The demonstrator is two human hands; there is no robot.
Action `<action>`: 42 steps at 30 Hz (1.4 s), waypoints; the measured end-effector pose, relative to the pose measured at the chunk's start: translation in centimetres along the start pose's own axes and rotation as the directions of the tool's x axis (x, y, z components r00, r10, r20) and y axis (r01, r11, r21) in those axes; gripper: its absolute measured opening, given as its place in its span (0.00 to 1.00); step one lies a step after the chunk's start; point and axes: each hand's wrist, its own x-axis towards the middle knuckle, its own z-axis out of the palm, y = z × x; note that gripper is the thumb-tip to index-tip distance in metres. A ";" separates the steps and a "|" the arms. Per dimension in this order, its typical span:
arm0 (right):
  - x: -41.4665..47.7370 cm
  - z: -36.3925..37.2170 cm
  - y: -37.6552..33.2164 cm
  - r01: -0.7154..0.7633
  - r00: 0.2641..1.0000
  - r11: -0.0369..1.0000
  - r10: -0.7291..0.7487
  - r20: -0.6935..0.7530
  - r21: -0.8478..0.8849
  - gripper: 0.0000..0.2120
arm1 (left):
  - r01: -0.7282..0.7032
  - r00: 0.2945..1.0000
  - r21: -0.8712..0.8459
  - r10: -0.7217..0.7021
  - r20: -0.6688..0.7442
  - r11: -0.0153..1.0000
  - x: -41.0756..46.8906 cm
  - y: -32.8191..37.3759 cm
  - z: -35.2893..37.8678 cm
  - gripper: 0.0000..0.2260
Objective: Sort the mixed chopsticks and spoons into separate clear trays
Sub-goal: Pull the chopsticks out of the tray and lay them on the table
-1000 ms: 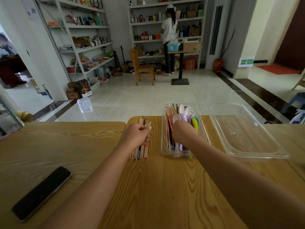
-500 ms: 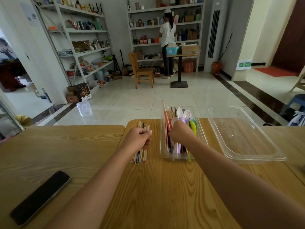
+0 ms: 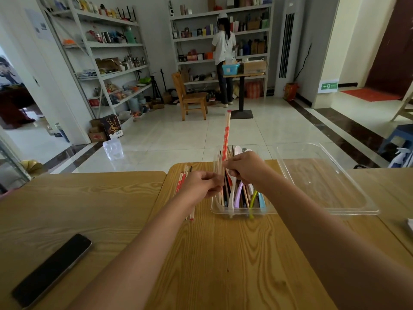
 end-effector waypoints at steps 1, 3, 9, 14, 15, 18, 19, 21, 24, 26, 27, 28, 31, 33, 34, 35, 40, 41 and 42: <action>0.0 -0.1 0.1 0.000 1.000 1.000 0.000 0.011 0.017 0.05 | -0.001 1.000 0.000 0.001 -0.002 1.000 0.0 0.0 0.2 0.05; -0.2 0.0 0.5 -0.004 1.000 0.999 0.003 0.018 0.033 0.06 | 0.005 1.000 0.001 -0.005 -0.011 1.000 -0.1 -0.2 0.4 0.04; -0.1 -0.4 1.6 -0.005 1.000 0.999 0.006 -0.027 0.047 0.09 | 0.072 0.993 0.077 -0.064 -0.102 0.994 -0.8 -1.7 -1.5 0.03; -1.0 -0.6 2.1 0.000 0.999 0.995 0.004 -0.044 0.099 0.07 | 0.177 0.962 0.223 -0.120 -0.247 0.959 -1.2 -4.2 -5.3 0.03; -1.1 -0.6 2.1 0.002 0.999 0.994 0.003 -0.045 0.107 0.06 | 0.210 0.950 0.284 -0.128 -0.284 0.935 -1.2 -4.8 -6.0 0.04; -1.3 -0.2 2.3 -0.007 0.999 0.995 0.012 -0.053 0.099 0.05 | 0.292 0.928 0.410 -0.152 -0.341 0.864 -1.5 -6.2 -7.5 0.07; -1.3 -0.1 2.5 -0.010 0.999 0.996 0.014 -0.053 0.087 0.05 | 0.308 0.926 0.426 -0.165 -0.339 0.851 -1.5 -6.6 -7.7 0.07; -1.1 0.2 2.7 -0.008 0.999 0.998 0.011 -0.051 0.065 0.05 | 0.328 0.924 0.445 -0.187 -0.332 0.833 -1.7 -7.0 -7.9 0.07; -1.0 0.3 3.0 -0.017 0.999 0.999 0.019 -0.047 0.046 0.06 | 0.338 0.926 0.472 -0.198 -0.323 0.814 -1.9 -7.2 -7.7 0.08; -1.0 0.1 3.2 -0.026 0.997 0.998 0.029 -0.067 0.052 0.06 | 0.340 0.925 0.524 -0.178 -0.335 0.780 -1.9 -7.0 -7.5 0.10; -0.9 -0.1 3.4 -0.033 0.995 0.998 0.038 -0.088 0.059 0.06 | 0.330 0.925 0.553 -0.147 -0.349 0.765 -1.8 -6.8 -7.3 0.11; -0.8 -0.3 3.6 -0.041 0.992 0.997 0.048 -0.113 0.066 0.06 | 0.308 0.927 0.571 -0.105 -0.360 0.761 -1.7 -6.4 -7.1 0.12; -0.3 -0.7 4.5 -0.063 0.986 0.995 0.075 -0.149 0.083 0.09 | 0.203 0.937 0.561 0.007 -0.348 0.802 -1.0 -4.8 -5.7 0.08; 0.0 -0.4 5.0 -0.068 0.988 0.994 0.078 -0.131 0.083 0.11 | 0.137 0.947 0.514 0.041 -0.318 0.847 -0.1 -3.7 -4.4 0.07; 0.1 -0.1 5.3 -0.069 0.989 0.994 0.080 -0.121 0.086 0.11 | 0.115 0.954 0.483 0.038 -0.296 0.868 0.4 -3.4 -3.7 0.06; 0.1 0.2 5.6 -0.067 0.990 0.994 0.077 -0.114 0.087 0.12 | 0.100 0.963 0.455 0.030 -0.269 0.885 0.7 -3.0 -2.9 0.06; -0.1 1.2 6.8 -0.045 0.993 0.999 0.047 -0.111 0.019 0.15 | 0.132 0.977 0.427 -0.043 -0.211 0.895 1.8 -3.8 -0.3 0.18; 0.0 1.0 6.9 -0.052 0.993 0.999 0.053 -0.107 0.011 0.15 | 0.140 0.975 0.403 -0.056 -0.213 0.904 1.8 -4.0 -0.1 0.20; 0.1 0.8 7.1 -0.068 0.993 0.998 0.068 -0.097 0.004 0.15 | 0.146 0.974 0.369 -0.068 -0.218 0.918 1.8 -4.2 0.0 0.20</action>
